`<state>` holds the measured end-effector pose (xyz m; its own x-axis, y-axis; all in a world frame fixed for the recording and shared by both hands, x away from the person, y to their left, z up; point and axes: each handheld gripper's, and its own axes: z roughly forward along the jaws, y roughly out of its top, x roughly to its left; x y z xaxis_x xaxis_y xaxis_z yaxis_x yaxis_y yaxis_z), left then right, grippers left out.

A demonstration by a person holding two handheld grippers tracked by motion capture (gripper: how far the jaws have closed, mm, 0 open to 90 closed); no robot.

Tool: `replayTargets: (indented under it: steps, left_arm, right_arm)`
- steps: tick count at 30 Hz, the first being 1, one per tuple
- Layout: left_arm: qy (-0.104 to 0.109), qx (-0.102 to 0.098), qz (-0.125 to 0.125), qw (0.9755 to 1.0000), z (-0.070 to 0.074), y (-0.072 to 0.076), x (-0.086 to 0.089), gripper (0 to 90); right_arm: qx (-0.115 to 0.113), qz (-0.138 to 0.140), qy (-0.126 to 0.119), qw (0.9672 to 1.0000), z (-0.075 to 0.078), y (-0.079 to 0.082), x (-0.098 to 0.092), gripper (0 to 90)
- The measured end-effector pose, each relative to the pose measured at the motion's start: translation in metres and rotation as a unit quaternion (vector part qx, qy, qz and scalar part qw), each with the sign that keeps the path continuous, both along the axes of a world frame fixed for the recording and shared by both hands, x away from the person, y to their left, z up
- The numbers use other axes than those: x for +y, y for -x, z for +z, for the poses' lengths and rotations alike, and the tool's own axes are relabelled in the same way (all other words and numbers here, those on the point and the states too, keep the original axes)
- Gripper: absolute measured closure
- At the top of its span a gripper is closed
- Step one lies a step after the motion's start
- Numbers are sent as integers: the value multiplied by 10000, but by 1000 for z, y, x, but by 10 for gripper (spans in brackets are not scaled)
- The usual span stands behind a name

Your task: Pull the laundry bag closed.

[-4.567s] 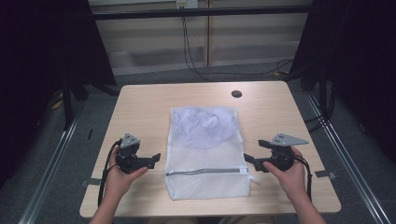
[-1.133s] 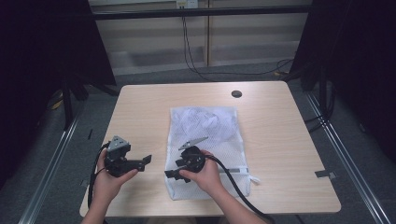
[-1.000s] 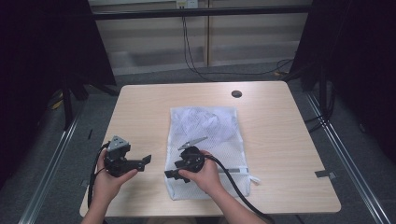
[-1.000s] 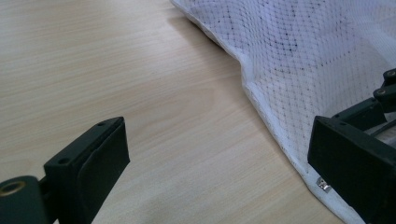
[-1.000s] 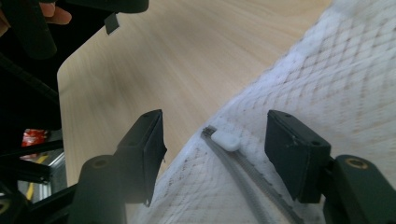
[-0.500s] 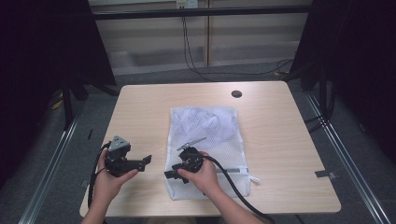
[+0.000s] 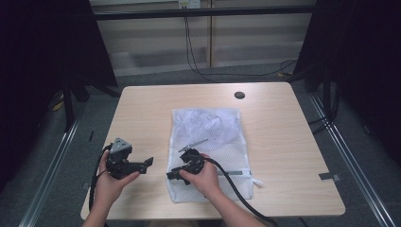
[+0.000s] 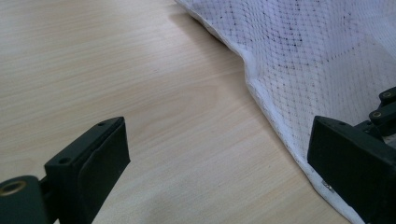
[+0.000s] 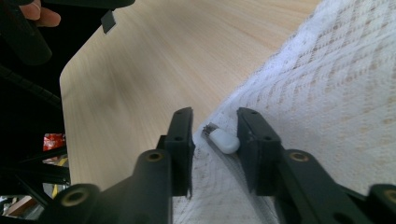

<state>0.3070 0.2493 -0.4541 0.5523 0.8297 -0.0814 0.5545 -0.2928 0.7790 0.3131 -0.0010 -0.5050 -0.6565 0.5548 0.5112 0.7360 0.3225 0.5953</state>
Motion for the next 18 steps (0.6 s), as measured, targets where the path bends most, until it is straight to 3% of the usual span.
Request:
replayTargets:
  steps: [18]
  left_arm:
    - [-23, 13, 6, 10000, -1, -1, 1, 54]
  right_arm:
    - [-15, -68, -96, 9999, 6, 1, 2, 707]
